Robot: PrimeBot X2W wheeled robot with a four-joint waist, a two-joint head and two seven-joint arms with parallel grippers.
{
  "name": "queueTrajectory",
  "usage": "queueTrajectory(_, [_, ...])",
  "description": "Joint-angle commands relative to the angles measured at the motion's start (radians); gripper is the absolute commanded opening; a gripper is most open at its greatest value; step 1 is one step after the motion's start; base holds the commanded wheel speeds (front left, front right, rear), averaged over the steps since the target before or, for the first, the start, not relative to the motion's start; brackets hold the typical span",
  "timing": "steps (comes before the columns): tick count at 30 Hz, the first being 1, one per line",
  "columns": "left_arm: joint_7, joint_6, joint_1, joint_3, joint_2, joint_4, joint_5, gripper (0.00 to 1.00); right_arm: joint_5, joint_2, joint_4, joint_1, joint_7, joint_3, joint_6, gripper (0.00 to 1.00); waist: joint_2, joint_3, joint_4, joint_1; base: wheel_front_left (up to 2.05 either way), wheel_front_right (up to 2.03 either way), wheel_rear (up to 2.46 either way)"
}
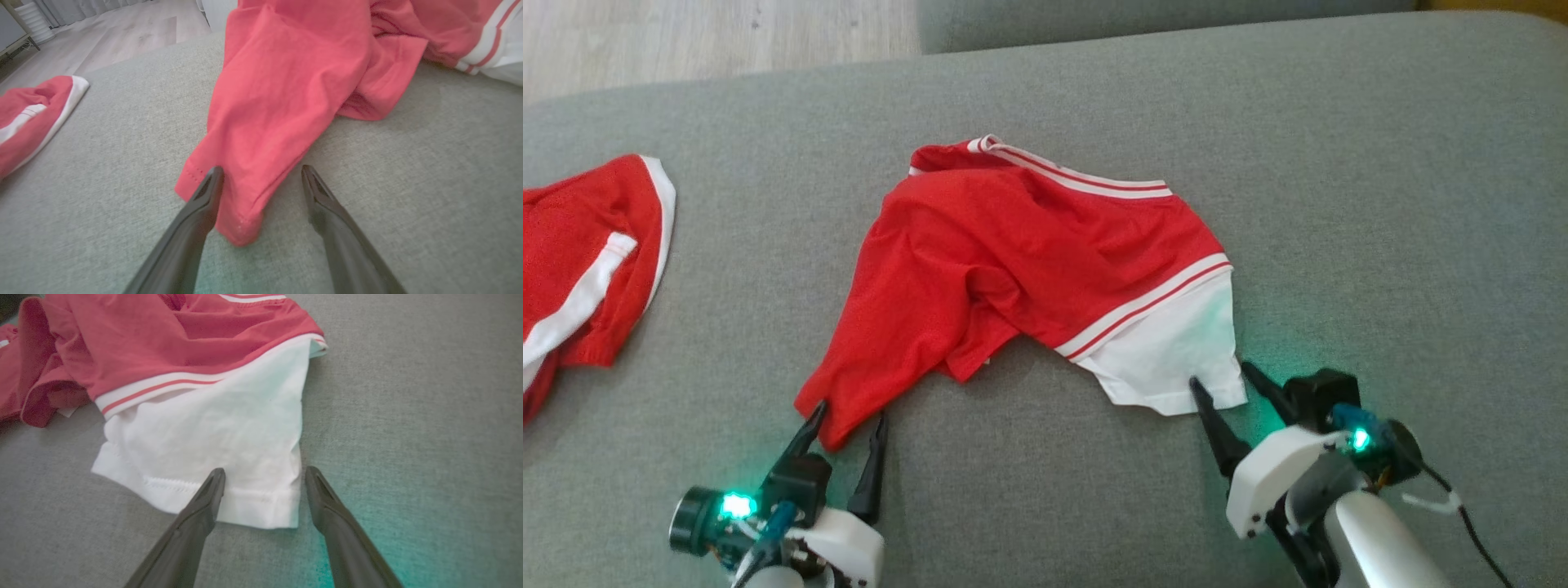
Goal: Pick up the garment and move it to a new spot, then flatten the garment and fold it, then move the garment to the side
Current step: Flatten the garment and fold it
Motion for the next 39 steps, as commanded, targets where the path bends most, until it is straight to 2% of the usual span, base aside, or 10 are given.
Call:
queueTrajectory(1, [-0.018,0.008,-0.053,0.031,0.018,-0.010,0.000,1.00,0.001,-0.003,-0.018,-0.045,-0.012,0.012,0.007,1.00,0.0000,0.009,0.002,-0.0002,0.00,0.00,0.00])
queueTrajectory(16, [-0.047,0.015,-0.096,0.008,0.019,0.088,-0.011,1.00,0.094,-0.002,0.061,-0.091,0.026,0.083,0.007,1.00,0.0000,0.031,0.001,-0.0002,0.00,0.00,0.00])
queueTrajectory(17, [-0.048,0.016,-0.098,0.008,0.020,0.097,-0.013,0.87,0.109,-0.002,0.066,-0.093,0.031,0.089,0.007,1.00,0.0000,0.030,0.001,-0.0002,0.00,0.00,0.00])
queueTrajectory(18, [-0.051,0.016,-0.102,0.009,0.022,0.108,-0.015,0.59,0.133,-0.002,0.072,-0.095,0.034,0.093,0.007,1.00,0.0000,0.027,0.000,-0.0002,0.00,0.00,0.00])
queueTrajectory(19, [-0.053,0.016,-0.106,0.008,0.024,0.121,-0.016,0.45,0.156,-0.002,0.080,-0.098,0.037,0.093,0.007,0.62,0.0000,0.024,0.000,-0.0002,0.00,0.00,0.00])
queueTrajectory(20, [-0.056,0.017,-0.110,0.006,0.023,0.135,-0.016,0.00,0.179,-0.002,0.087,-0.101,0.036,0.094,0.007,0.00,0.0000,0.019,0.001,-0.0002,0.00,0.00,0.00])
queueTrajectory(25, [-0.059,0.007,-0.125,0.004,0.016,0.178,-0.037,0.00,0.397,-0.002,0.057,-0.115,0.034,0.101,0.007,0.00,0.0000,-0.010,-0.005,-0.0002,0.00,0.00,0.00])
queueTrajectory(29, [-0.025,-0.022,-0.110,0.016,0.015,0.089,-0.090,0.00,0.603,-0.002,-0.104,-0.110,0.063,0.073,0.007,0.00,0.0000,-0.038,-0.012,-0.0002,0.00,0.00,0.00])
queueTrajectory(34, [0.173,-0.063,-0.051,0.017,0.046,-0.258,-0.243,0.00,0.802,-0.039,-0.424,-0.065,0.172,-0.069,0.007,0.00,0.0000,-0.082,-0.008,-0.0002,0.00,0.00,0.00])
queueTrajectory(39, [0.434,-0.068,-0.036,0.000,0.152,-0.689,-0.458,0.00,0.940,-0.039,-0.695,-0.060,0.315,-0.284,0.007,0.00,0.0000,-0.120,-0.015,-0.0002,0.00,0.00,0.00])
